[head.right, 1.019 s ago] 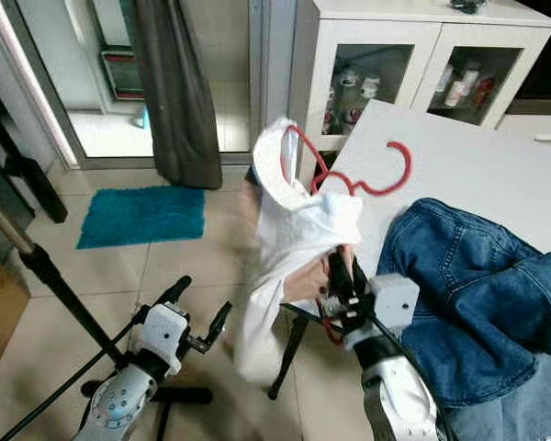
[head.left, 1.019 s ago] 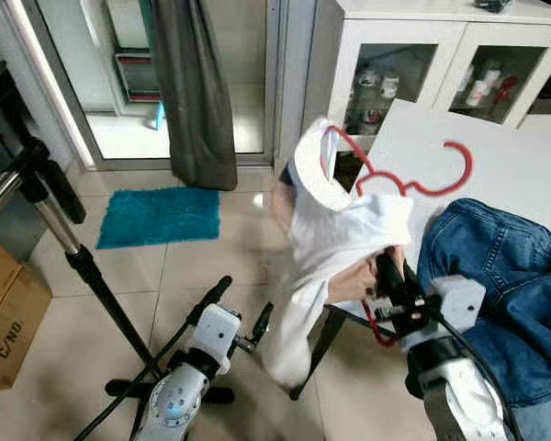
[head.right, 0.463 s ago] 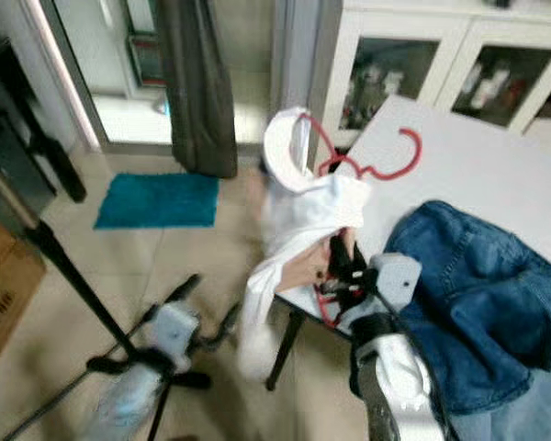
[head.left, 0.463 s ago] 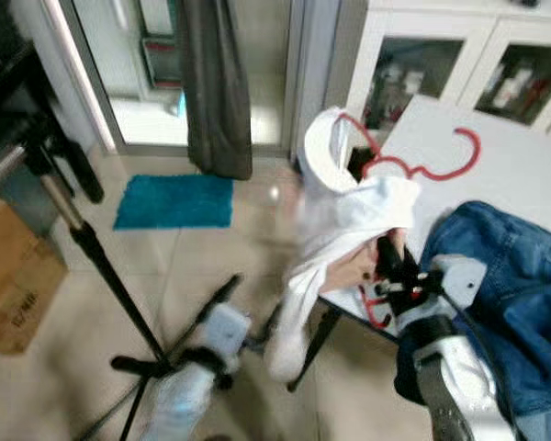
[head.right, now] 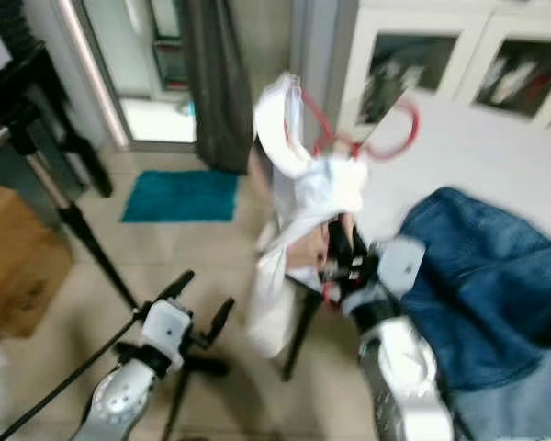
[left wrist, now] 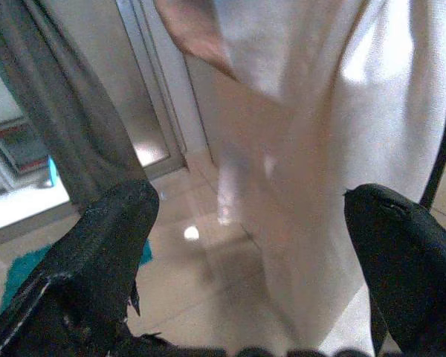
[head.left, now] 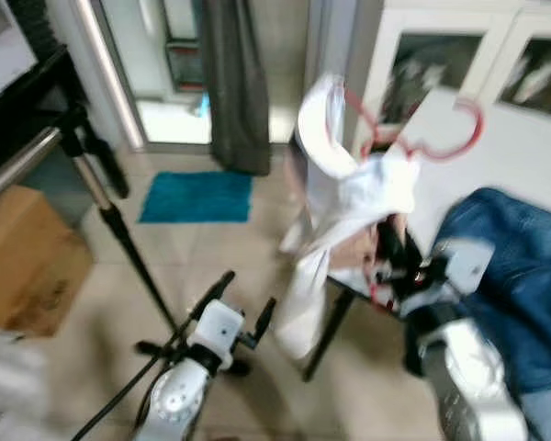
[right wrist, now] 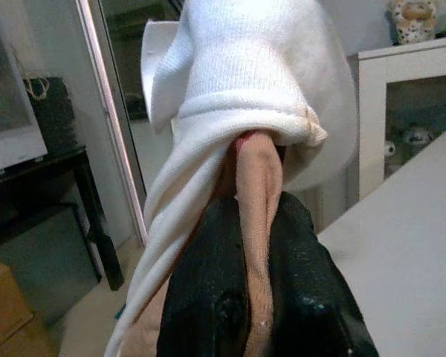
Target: Hang hanger
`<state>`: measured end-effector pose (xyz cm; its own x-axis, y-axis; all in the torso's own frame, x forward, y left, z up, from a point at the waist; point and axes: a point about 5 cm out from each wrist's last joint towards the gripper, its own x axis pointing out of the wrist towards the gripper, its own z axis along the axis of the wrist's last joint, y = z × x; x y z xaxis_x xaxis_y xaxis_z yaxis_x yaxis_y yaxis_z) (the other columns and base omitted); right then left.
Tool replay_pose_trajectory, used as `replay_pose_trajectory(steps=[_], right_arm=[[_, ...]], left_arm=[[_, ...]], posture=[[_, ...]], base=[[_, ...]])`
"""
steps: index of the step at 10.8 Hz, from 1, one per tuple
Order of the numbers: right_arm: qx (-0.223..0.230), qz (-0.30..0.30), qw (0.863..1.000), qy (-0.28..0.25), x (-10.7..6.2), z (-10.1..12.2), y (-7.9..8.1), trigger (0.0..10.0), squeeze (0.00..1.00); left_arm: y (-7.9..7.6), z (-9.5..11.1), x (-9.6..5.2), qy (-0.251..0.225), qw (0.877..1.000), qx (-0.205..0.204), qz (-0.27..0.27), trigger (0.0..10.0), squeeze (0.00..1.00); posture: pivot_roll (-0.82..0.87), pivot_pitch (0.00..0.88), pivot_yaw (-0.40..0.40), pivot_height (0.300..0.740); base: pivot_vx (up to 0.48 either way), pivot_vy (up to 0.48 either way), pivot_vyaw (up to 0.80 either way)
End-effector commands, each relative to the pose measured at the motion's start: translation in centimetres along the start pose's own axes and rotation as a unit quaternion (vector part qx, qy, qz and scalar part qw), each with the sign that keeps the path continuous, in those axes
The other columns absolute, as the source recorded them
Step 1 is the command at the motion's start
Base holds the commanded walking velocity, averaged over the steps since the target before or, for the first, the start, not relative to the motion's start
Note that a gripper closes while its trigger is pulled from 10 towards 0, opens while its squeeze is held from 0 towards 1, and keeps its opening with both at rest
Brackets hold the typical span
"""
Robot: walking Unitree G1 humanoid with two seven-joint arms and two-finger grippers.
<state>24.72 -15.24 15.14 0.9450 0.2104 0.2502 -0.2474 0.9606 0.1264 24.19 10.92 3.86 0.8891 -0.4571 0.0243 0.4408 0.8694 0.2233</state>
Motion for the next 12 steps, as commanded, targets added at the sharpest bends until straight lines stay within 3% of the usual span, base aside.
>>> replay_pose_trajectory(steps=[1,2,3,4,6,7,8,9,10,12], right_arm=[[-0.025,0.026,0.992,-0.125,0.8,5.3,0.1,10.0,0.00],[-0.021,0.078,0.987,-0.136,1.8,5.8,1.7,10.0,0.00],[-0.017,0.089,0.986,-0.141,2.1,6.0,2.1,10.0,0.00],[-0.004,0.124,0.977,-0.173,4.1,7.3,3.7,10.0,0.00],[0.016,0.106,0.973,-0.202,5.6,8.6,3.9,10.0,0.00],[0.026,0.007,0.980,-0.199,5.9,8.6,1.1,10.0,0.00],[0.027,-0.033,0.980,-0.194,5.8,8.3,-0.2,10.0,0.00],[0.022,-0.116,0.978,-0.172,4.8,7.5,-3.1,10.0,0.00],[0.018,-0.139,0.976,-0.167,4.1,7.4,-4.0,10.0,0.00],[0.011,-0.146,0.975,-0.166,3.6,7.5,-4.2,10.0,0.00]], left_arm=[[-0.4,0.0,0.2,0.000,1.000,0.000,-0.007,10.0,0.00],[-0.4,0.1,0.2,0.000,1.000,0.000,-0.006,10.0,0.00],[-0.4,0.0,0.2,0.000,1.000,0.000,-0.006,10.0,0.00],[-0.5,0.1,0.4,-0.001,1.000,-0.002,-0.004,10.0,0.00],[-0.6,0.1,0.4,-0.002,1.000,-0.001,-0.003,10.0,0.00],[-0.5,0.1,0.3,-0.004,1.000,0.001,0.002,10.0,0.00],[-0.4,0.1,0.2,-0.004,1.000,0.002,0.004,10.0,0.00],[-0.5,0.1,0.0,-0.003,1.000,0.003,0.005,10.0,0.00],[-0.4,0.0,0.0,-0.002,1.000,0.005,0.005,10.0,0.00],[-0.5,0.1,0.2,-0.003,1.000,0.006,-0.002,10.0,0.00]], posture=[[0.03,0.056,0.019,0.740],[0.03,0.053,0.017,0.740],[0.03,0.052,0.017,0.740],[0.03,0.050,0.013,0.740],[0.04,0.047,0.008,0.740],[0.05,0.049,0.001,0.740],[0.06,0.049,0.000,0.740],[0.05,0.052,0.003,0.740],[0.04,0.053,0.009,0.740],[0.03,0.052,0.016,0.740]], base=[[0.000,0.000,0.00],[0.000,0.000,0.00],[0.000,0.000,0.00],[0.000,0.000,0.00],[0.000,0.000,0.00],[0.000,0.000,0.00],[0.000,0.000,0.00],[0.000,0.000,-0.53],[0.000,0.000,-0.76],[0.000,0.000,-0.75]])
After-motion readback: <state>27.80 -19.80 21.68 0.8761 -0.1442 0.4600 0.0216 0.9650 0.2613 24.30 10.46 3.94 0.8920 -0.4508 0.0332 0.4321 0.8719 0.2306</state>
